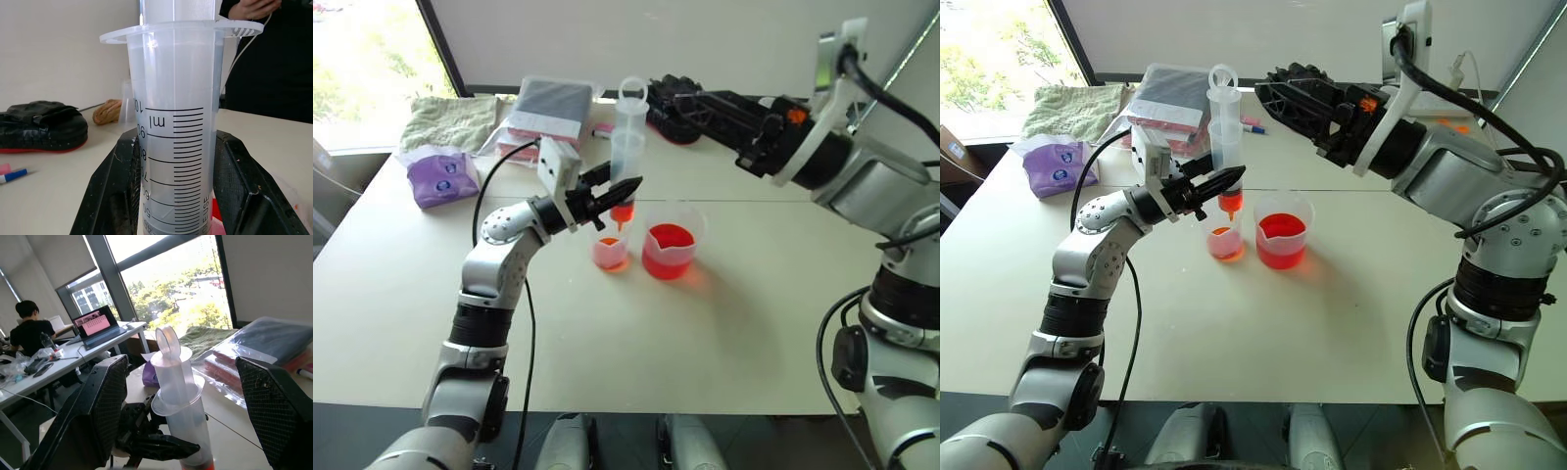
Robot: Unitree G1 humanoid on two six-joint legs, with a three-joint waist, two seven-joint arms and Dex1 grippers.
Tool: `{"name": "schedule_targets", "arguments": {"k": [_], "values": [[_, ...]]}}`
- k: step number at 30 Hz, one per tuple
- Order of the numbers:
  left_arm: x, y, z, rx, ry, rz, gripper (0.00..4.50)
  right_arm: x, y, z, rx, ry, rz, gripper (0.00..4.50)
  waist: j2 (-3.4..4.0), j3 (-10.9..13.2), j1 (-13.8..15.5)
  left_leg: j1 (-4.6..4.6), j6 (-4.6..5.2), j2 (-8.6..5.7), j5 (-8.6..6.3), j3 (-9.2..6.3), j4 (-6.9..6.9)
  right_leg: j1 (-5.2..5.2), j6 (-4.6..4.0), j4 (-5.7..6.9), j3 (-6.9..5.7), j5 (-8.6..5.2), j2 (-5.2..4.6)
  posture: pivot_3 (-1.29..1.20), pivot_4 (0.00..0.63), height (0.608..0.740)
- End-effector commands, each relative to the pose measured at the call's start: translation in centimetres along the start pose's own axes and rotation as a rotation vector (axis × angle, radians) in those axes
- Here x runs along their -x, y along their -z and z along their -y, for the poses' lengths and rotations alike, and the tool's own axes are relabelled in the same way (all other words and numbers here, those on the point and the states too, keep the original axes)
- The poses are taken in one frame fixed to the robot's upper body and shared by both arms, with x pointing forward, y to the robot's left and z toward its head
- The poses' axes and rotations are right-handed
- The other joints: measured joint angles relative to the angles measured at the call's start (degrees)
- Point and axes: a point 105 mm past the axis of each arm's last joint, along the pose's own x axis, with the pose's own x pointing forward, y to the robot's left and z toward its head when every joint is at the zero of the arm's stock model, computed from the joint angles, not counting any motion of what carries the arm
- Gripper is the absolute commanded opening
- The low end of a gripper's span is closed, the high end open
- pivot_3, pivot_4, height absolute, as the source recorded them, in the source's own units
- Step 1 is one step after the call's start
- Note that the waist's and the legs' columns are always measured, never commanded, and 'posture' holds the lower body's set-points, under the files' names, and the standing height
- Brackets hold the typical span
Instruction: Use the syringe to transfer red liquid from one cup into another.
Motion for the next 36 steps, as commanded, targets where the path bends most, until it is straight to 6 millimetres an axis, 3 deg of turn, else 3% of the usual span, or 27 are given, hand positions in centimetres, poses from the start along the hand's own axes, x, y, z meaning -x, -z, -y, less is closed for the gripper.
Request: {"name": "schedule_targets", "arguments": {"k": [1, 8, 19, 31, 34, 36], "values": [[-0.1, -0.6, 0.2, -0.051, 0.005, 0.027, 1.48, -1.3, -0.4, -0.6, 0.031, 0.024, 0.022, 3.62, 0.00, 0.0, 0.0, -0.01, 0.00, -0.01, 0.00, 0.00, 0.00, 0.00, 0.00, 0.00, 0.00, 0.00, -0.01, 0.00, 0.150, 0.740], [0.0, -0.5, 0.1, -0.062, -0.005, 0.026, 1.48, -3.4, 0.3, 0.0, 0.041, 0.091, 0.008, 3.62, 0.00, 0.0, 0.1, -0.02, 0.00, -0.02, 0.00, 0.00, 0.00, 0.00, 0.00, -0.01, -0.02, 0.00, -0.03, 0.00, 0.150, 0.740], [0.0, -0.5, 0.2, -0.073, -0.008, 0.028, 1.48, -5.0, 0.9, 1.6, 0.083, 0.219, -0.006, 3.62, 0.01, 0.0, -0.8, -0.03, 0.00, -0.01, 0.00, -0.02, -0.01, 0.00, 0.00, -0.01, -0.05, 0.00, -0.04, 0.00, 0.150, 0.740], [0.0, -0.5, 0.2, -0.076, -0.011, 0.026, 1.48, -6.9, 1.3, 0.4, 0.081, 0.216, 0.009, 3.62, 0.02, 0.0, -0.9, -0.02, -0.01, 0.00, 0.00, -0.03, -0.04, -0.03, 0.01, 0.01, -0.08, 0.00, -0.04, 0.00, 0.150, 0.740], [0.0, -0.6, 0.1, -0.077, -0.013, 0.027, 1.48, -7.2, 1.3, 0.2, 0.081, 0.212, 0.011, 2.79, 0.02, 0.0, -0.9, -0.02, -0.01, 0.00, 0.00, -0.01, -0.04, -0.03, 0.01, 0.01, -0.08, 0.00, -0.05, 0.00, 0.150, 0.740], [0.0, -0.6, 0.1, -0.077, -0.015, 0.027, 1.48, -7.3, 1.3, 0.1, 0.081, 0.210, 0.010, 1.80, 0.02, 0.0, -0.9, -0.02, -0.01, 0.00, 0.00, -0.02, -0.04, -0.03, 0.01, 0.01, -0.09, 0.00, -0.05, 0.00, 0.150, 0.740]]}}
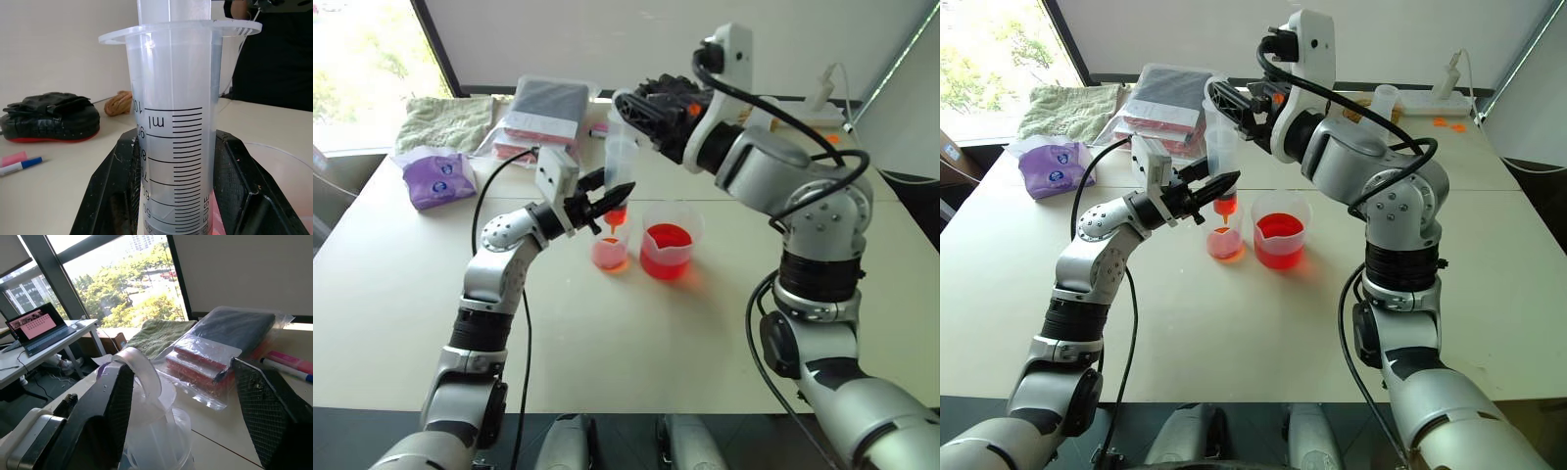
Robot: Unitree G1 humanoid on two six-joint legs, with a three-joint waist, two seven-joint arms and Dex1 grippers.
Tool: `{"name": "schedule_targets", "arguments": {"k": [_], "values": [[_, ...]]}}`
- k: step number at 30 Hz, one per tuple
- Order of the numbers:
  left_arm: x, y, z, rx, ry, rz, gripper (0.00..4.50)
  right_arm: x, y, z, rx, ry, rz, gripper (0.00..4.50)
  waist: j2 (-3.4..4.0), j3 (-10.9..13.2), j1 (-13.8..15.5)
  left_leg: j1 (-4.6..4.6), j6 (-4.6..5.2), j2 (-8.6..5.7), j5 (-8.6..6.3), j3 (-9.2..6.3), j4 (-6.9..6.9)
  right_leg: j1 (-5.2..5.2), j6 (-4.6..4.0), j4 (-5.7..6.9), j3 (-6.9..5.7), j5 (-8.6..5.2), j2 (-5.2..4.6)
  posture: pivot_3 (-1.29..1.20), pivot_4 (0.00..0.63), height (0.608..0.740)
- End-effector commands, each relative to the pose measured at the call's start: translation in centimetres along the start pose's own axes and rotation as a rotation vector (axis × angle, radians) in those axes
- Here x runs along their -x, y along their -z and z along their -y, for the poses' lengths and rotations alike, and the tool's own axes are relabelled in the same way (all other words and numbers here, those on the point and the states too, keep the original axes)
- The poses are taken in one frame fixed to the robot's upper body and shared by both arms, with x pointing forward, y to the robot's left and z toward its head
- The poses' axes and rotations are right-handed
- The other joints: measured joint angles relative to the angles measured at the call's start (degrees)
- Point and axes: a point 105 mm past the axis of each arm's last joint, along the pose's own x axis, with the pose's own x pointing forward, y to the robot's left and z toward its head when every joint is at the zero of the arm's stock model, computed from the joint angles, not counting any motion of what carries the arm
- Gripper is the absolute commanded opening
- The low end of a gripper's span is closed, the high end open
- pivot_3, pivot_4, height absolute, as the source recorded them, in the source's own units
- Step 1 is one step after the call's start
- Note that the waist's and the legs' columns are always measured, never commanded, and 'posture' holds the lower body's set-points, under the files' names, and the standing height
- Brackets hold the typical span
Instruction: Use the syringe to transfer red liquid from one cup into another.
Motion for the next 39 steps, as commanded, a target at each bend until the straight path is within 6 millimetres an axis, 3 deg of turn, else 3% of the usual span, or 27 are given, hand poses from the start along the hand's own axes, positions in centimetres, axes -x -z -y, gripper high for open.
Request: {"name": "schedule_targets", "arguments": {"k": [1, 4, 14, 29, 39], "values": [[-0.4, -1.6, 0.7, -0.056, 0.038, 0.049, 1.48, -0.1, -1.5, -0.7, 0.026, -0.014, 0.050, 1.29, 0.00, 0.0, 0.0, 0.00, 0.00, 0.00, 0.00, 0.00, 0.00, 0.00, 0.00, 0.00, 0.00, 0.00, 0.00, 0.00, 0.150, 0.740], [-0.4, -1.6, 0.7, -0.057, 0.036, 0.049, 1.48, -0.1, -1.4, -0.9, 0.026, -0.023, 0.047, 0.05, 0.01, 0.0, -0.1, 0.00, 0.00, 0.00, 0.00, 0.00, 0.00, 0.00, 0.00, 0.00, -0.01, 0.00, 0.00, 0.00, 0.150, 0.740], [-0.4, -1.7, 0.7, -0.057, 0.033, 0.052, 1.48, 0.1, -0.4, -1.5, 0.028, -0.057, 0.004, 0.05, 0.01, 0.0, -0.1, 0.00, 0.00, 0.00, 0.00, 0.00, -0.01, 0.00, 0.00, 0.00, -0.02, 0.00, 0.00, 0.00, 0.150, 0.740], [-0.8, -2.8, 1.4, -0.006, 0.080, 0.091, 1.48, 1.7, 1.7, -3.9, 0.112, -0.250, -0.116, 0.05, 0.01, 0.0, -0.1, 0.00, 0.01, 0.00, -0.01, 0.00, -0.01, 0.00, 0.00, -0.01, -0.02, 0.00, -0.01, 0.00, 0.150, 0.740], [-0.7, -3.3, 1.7, 0.006, 0.089, 0.093, 1.48, 1.6, 3.1, -3.5, 0.102, -0.258, -0.191, 0.05, 0.01, 0.0, 0.0, 0.00, 0.01, 0.00, -0.01, -0.01, -0.01, 0.00, 0.00, -0.01, -0.01, 0.00, -0.01, 0.00, 0.150, 0.740]]}}
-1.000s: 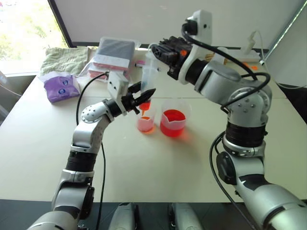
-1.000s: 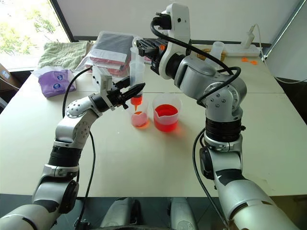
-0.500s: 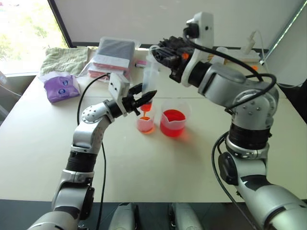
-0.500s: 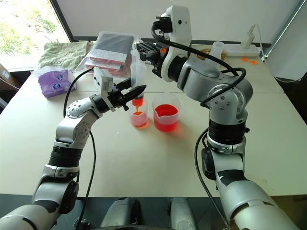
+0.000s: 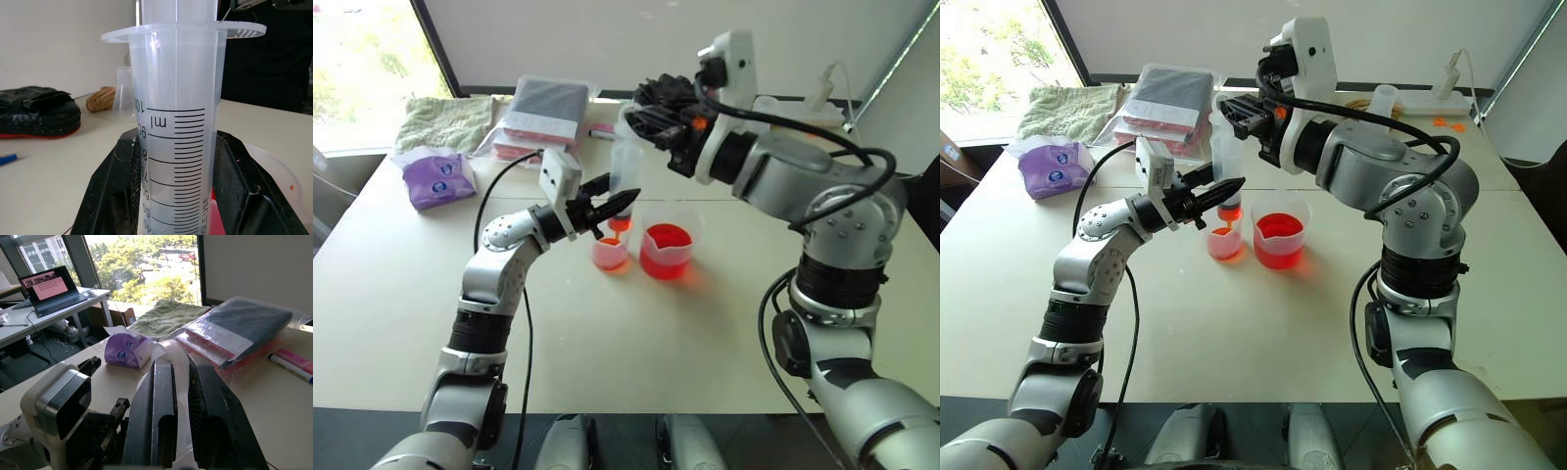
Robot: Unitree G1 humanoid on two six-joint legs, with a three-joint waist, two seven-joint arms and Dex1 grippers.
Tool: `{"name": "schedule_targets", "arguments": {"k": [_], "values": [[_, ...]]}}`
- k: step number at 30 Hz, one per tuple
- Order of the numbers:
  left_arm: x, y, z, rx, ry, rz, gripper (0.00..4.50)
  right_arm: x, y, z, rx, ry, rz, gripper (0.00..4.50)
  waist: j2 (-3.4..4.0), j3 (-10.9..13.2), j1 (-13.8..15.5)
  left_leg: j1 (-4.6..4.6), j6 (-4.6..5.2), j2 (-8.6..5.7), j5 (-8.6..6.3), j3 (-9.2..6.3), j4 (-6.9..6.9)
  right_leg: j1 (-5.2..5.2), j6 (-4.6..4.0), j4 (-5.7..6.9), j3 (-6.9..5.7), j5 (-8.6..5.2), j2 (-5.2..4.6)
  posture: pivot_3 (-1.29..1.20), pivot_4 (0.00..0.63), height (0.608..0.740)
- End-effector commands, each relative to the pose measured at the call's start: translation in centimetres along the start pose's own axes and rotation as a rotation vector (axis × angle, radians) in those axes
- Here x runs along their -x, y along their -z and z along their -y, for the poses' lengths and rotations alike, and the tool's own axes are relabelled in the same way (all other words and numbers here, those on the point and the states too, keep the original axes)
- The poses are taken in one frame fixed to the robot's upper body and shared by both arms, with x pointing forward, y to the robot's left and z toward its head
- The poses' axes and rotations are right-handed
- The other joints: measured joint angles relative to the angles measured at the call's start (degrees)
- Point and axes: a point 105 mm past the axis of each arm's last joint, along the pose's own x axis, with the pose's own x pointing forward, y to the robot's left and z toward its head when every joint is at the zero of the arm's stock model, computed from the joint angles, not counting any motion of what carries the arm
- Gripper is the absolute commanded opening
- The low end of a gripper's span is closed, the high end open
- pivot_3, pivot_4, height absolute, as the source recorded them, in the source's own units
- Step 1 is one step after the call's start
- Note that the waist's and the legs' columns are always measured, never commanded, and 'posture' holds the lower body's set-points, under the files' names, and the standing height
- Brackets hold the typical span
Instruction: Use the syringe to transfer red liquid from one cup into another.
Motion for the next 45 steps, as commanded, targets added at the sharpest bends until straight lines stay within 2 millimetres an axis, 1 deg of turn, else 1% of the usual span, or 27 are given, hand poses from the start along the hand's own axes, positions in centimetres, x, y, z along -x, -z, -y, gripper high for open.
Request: {"name": "schedule_targets", "arguments": {"k": [1, 14, 30, 34, 41, 43, 44, 45], "values": [[-0.7, -3.1, 0.9, -0.059, 0.032, 0.105, 1.48, -0.7, 2.0, -2.4, -0.021, -0.134, -0.080, 0.05, 0.00, 0.0, 0.0, 0.00, 0.00, 0.00, 0.00, 0.00, 0.00, 0.00, 0.00, 0.00, 0.00, 0.00, 0.00, 0.00, 0.150, 0.740], [-0.4, -3.6, 0.8, -0.059, 0.023, 0.102, 1.48, -1.0, 3.5, -1.5, -0.061, -0.105, -0.146, 0.05, 0.00, 0.0, 0.0, 0.00, 0.00, 0.00, 0.00, 0.00, 0.00, 0.00, 0.00, 0.00, 0.00, 0.00, 0.00, 0.00, 0.150, 0.740], [-0.3, -4.4, 0.4, -0.061, 0.014, 0.106, 1.48, -0.9, 5.0, -1.9, -0.072, -0.150, -0.213, 0.05, 0.00, 0.0, 0.0, 0.00, 0.00, -0.01, 0.00, 0.00, -0.01, 0.00, 0.00, 0.00, 0.00, 0.00, 0.00, 0.00, 0.150, 0.740], [-0.2, -4.4, 0.4, -0.063, 0.016, 0.099, 1.48, -1.0, 4.8, -1.9, -0.067, -0.151, -0.202, 0.05, 0.00, 0.0, 0.0, 0.00, 0.00, -0.01, 0.00, 0.00, 0.00, 0.00, 0.00, -0.01, 0.00, 0.00, 0.00, 0.00, 0.150, 0.740], [0.1, -4.5, 0.5, -0.068, 0.016, 0.090, 1.48, -0.9, 3.6, -1.8, -0.067, -0.162, -0.164, 0.05, 0.00, 0.0, 0.0, 0.00, 0.00, -0.01, 0.00, 0.00, -0.01, 0.00, 0.00, -0.01, 0.00, 0.00, 0.00, 0.00, 0.150, 0.740], [0.3, -4.5, 0.5, -0.069, 0.012, 0.088, 1.48, -0.8, 3.4, -1.9, -0.064, -0.174, -0.161, 0.85, 0.00, 0.0, 0.0, 0.00, 0.00, -0.01, 0.00, 0.00, -0.01, 0.00, 0.00, -0.01, 0.00, 0.00, 0.00, 0.00, 0.150, 0.740], [0.3, -4.5, 0.6, -0.068, 0.011, 0.087, 1.48, -0.7, 3.4, -2.0, -0.061, -0.192, -0.165, 1.13, 0.00, 0.0, 0.0, 0.00, 0.00, -0.01, 0.00, 0.00, -0.01, 0.00, 0.00, -0.01, 0.00, 0.00, 0.00, 0.00, 0.150, 0.740], [0.4, -4.4, 0.6, -0.068, 0.010, 0.087, 1.48, -0.5, 3.3, -2.3, -0.053, -0.211, -0.167, 1.51, 0.00, 0.0, 0.0, 0.00, 0.00, 0.00, 0.00, 0.00, -0.01, 0.00, 0.00, -0.01, 0.00, 0.00, 0.00, 0.00, 0.150, 0.740]]}}
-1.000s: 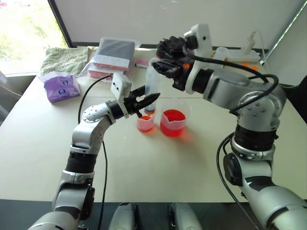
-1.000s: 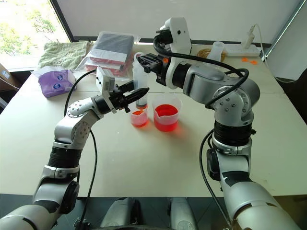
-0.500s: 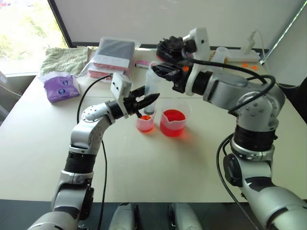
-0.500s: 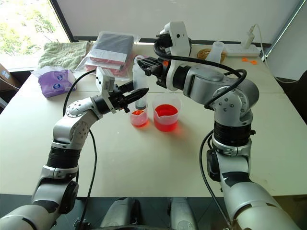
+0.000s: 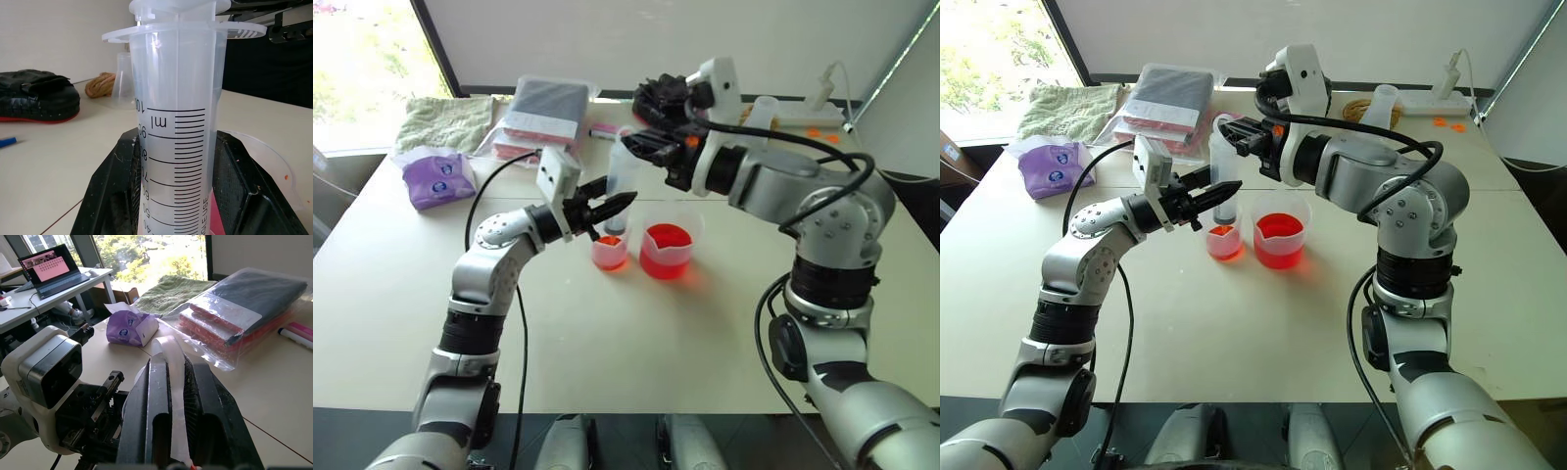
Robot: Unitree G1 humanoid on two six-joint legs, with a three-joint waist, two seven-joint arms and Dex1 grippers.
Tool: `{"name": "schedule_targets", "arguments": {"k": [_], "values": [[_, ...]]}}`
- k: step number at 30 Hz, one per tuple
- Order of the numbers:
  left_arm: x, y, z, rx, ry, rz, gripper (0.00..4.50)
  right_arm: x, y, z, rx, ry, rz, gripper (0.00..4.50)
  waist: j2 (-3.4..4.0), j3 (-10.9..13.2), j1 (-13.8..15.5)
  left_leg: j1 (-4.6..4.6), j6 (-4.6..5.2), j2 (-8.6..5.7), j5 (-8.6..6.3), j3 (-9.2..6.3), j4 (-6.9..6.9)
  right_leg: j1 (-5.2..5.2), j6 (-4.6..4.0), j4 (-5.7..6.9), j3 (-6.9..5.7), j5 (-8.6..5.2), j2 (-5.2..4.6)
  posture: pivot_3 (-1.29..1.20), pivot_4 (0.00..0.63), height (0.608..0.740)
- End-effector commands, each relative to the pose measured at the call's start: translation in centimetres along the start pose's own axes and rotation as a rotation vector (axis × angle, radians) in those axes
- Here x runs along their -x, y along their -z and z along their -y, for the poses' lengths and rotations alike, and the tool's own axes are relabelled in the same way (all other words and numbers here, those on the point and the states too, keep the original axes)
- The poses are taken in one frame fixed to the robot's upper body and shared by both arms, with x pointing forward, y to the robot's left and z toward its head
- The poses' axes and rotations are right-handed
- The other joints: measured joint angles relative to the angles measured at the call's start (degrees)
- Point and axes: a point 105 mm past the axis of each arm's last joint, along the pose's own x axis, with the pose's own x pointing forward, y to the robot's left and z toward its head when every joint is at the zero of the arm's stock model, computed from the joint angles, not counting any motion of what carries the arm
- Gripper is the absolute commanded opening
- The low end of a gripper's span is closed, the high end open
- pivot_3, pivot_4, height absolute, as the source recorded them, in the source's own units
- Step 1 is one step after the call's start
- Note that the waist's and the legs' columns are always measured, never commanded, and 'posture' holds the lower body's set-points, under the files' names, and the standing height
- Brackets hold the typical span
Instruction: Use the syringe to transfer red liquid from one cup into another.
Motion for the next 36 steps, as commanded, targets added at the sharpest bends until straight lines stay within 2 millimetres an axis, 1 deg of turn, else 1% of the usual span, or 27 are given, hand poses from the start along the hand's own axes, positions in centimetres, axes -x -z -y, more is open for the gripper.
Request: {"name": "schedule_targets", "arguments": {"k": [1, 3, 8, 12, 16, 20, 25, 27, 30, 32, 34, 36], "values": [[0.0, -4.0, 1.0, -0.076, 0.029, 0.145, 1.48, -0.3, 1.4, -2.3, 0.001, -0.145, -0.091, 2.06, 0.00, 0.0, 0.0, 0.00, 0.00, 0.00, 0.00, 0.00, 0.00, 0.00, 0.00, 0.00, 0.00, 0.00, 0.00, 0.00, 0.150, 0.740], [0.0, -4.0, 1.0, -0.075, 0.026, 0.144, 1.48, -0.2, 1.2, -2.2, 0.011, -0.147, -0.093, 3.00, 0.00, 0.0, 0.0, 0.00, 0.00, 0.00, 0.00, 0.00, 0.00, 0.00, 0.00, 0.00, 0.00, 0.00, -0.01, 0.00, 0.150, 0.740], [0.1, -4.0, 1.1, -0.072, 0.022, 0.146, 1.48, 0.4, 0.7, -1.7, 0.021, -0.141, -0.090, 3.00, 0.00, 0.0, 0.1, -0.01, 0.00, -0.01, 0.00, 0.00, 0.00, 0.00, 0.00, -0.01, 0.00, 0.00, -0.03, 0.00, 0.150, 0.740], [0.1, -4.1, 1.1, -0.068, 0.022, 0.148, 1.48, 1.3, 0.0, -0.7, 0.026, -0.121, -0.080, 3.00, 0.00, 0.0, 0.1, 0.00, 0.00, -0.01, 0.00, -0.01, -0.01, 0.00, 0.00, -0.01, 0.00, 0.00, -0.02, 0.00, 0.150, 0.740], [0.2, -4.0, 1.1, -0.062, 0.024, 0.146, 1.48, 2.3, -0.6, 0.8, 0.028, -0.066, -0.064, 3.00, 0.00, 0.0, 0.1, -0.01, 0.00, -0.01, 0.00, 0.00, -0.01, 0.00, 0.00, -0.01, 0.00, 0.00, -0.02, 0.00, 0.150, 0.740], [0.4, -4.5, 0.8, -0.050, 0.015, 0.153, 1.48, 3.5, -1.2, 2.4, 0.030, -0.012, -0.050, 3.00, 0.05, 0.0, 0.1, 0.00, 0.00, 0.00, 0.00, 0.00, -0.01, 0.00, 0.00, -0.02, 0.00, 0.00, -0.02, 0.00, 0.150, 0.740], [0.6, -5.3, 0.1, 0.036, -0.010, 0.171, 1.48, 4.5, -1.6, 3.6, 0.030, 0.039, -0.042, 3.00, 0.05, 0.0, 0.1, -0.01, 0.01, -0.01, 0.00, 0.00, -0.01, 0.00, 0.00, -0.03, 0.01, 0.00, -0.04, 0.00, 0.150, 0.740], [1.0, -5.9, -0.6, 0.090, -0.027, 0.175, 1.48, 4.8, -1.6, 4.1, 0.030, 0.061, -0.045, 3.00, 0.05, 0.0, 0.1, -0.01, 0.00, 0.00, 0.00, -0.02, -0.01, 0.00, 0.00, -0.02, 0.01, 0.00, -0.03, 0.00, 0.150, 0.740], [1.5, -6.9, -1.8, 0.154, -0.057, 0.185, 1.48, 5.0, -1.5, 4.4, 0.029, 0.074, -0.050, 3.00, 0.05, 0.0, 0.0, -0.02, 0.01, 0.00, 0.00, -0.02, -0.01, 0.00, 0.00, -0.02, 0.01, 0.00, -0.03, 0.00, 0.150, 0.740], [1.7, -7.2, -2.1, 0.204, -0.055, 0.179, 1.48, 5.0, -1.4, 4.4, 0.027, 0.076, -0.051, 3.00, 0.05, 0.0, 0.0, -0.01, 0.00, 0.00, 0.00, -0.03, -0.02, 0.00, 0.00, -0.03, 0.01, 0.00, -0.02, 0.00, 0.150, 0.740], [1.8, -7.3, -2.1, 0.239, -0.041, 0.169, 1.48, 4.9, -1.3, 4.5, 0.024, 0.077, -0.052, 3.00, 0.05, 0.0, 0.0, -0.01, 0.00, 0.00, 0.00, -0.05, -0.02, -0.01, 0.00, -0.02, 0.00, 0.00, -0.01, 0.00, 0.150, 0.740], [2.0, -6.6, -1.7, 0.247, -0.030, 0.137, 1.48, 4.8, -1.2, 4.4, 0.022, 0.073, -0.054, 3.00, 0.05, 0.0, 0.0, -0.01, 0.00, -0.01, 0.00, -0.05, -0.02, 0.00, 0.00, -0.02, 0.00, 0.00, -0.01, 0.00, 0.150, 0.740]]}}
